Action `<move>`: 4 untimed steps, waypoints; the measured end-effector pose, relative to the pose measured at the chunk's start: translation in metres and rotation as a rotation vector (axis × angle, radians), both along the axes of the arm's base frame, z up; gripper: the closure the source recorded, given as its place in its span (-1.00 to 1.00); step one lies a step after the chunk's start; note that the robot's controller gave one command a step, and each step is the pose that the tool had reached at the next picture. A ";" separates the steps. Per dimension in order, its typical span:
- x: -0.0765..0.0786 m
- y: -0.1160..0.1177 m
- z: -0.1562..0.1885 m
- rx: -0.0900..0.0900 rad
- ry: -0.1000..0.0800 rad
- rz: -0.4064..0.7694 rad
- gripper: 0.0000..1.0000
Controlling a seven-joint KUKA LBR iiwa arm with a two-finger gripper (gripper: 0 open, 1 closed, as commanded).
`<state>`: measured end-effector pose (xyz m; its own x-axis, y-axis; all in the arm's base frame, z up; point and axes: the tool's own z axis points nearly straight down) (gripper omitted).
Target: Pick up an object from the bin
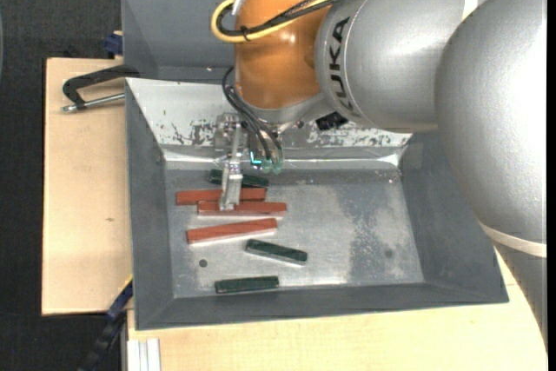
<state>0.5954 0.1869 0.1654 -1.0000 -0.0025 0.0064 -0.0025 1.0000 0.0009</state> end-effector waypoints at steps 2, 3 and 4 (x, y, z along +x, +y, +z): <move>0.003 -0.012 -0.067 0.002 -0.012 0.035 -1.00; 0.000 -0.017 -0.066 0.001 -0.008 0.029 -1.00; 0.003 -0.021 -0.051 0.002 -0.012 -0.037 -1.00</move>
Offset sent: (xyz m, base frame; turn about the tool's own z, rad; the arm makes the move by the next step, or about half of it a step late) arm 0.0006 -0.0182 -0.0954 -0.0458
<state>0.5980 0.1655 0.1148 -0.9994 0.0344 -0.0058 0.0344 0.9994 0.0035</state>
